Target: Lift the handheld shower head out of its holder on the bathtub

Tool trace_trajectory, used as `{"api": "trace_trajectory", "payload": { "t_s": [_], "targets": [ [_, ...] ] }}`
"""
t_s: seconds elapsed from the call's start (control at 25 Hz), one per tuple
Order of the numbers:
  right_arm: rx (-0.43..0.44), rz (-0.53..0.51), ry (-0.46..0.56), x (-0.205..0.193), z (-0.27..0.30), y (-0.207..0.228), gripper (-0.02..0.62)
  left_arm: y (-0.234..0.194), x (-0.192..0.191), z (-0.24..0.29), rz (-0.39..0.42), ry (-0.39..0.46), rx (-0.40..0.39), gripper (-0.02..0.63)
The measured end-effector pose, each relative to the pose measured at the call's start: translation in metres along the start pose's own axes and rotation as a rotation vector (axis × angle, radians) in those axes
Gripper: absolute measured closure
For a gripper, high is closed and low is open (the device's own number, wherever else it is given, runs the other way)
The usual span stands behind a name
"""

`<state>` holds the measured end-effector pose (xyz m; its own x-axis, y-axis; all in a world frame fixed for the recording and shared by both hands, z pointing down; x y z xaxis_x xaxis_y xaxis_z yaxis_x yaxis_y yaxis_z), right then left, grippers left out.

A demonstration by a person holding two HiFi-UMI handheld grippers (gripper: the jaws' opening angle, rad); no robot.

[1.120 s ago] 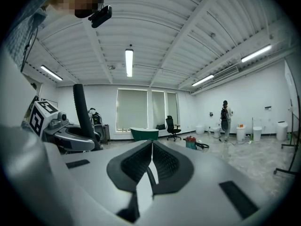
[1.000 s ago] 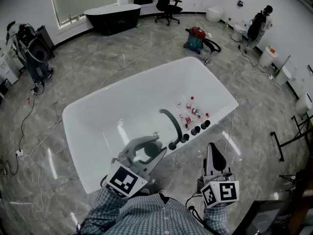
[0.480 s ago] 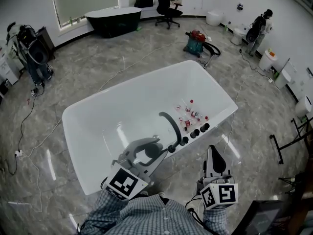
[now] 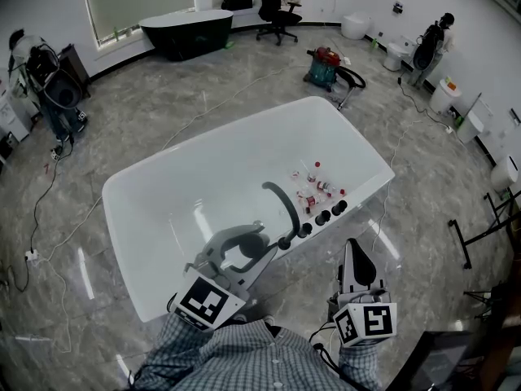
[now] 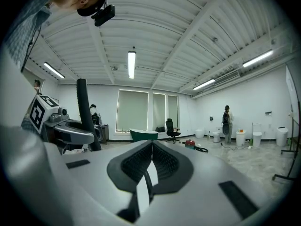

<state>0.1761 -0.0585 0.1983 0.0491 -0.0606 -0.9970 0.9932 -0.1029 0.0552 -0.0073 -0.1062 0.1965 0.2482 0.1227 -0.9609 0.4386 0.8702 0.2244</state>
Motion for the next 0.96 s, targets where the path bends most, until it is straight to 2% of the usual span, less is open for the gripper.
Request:
{"api": "trace_trajectory", "payload": {
  "t_s": [0.96],
  "targets": [
    [-0.004, 0.001, -0.009, -0.0017, -0.0030, -0.0022, 0.578, -0.0011, -0.0035, -0.0008, -0.033, 0.004, -0.012, 0.465]
  ]
}}
Point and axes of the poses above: the fingertips, and each gripper's own axes: z forward along the fingers, y to its right, x out of its top, the point moved 4 cm from there along -z, backward along the fingers, and after that the axes turned 3 degrees about z, right-handed, at the moved point
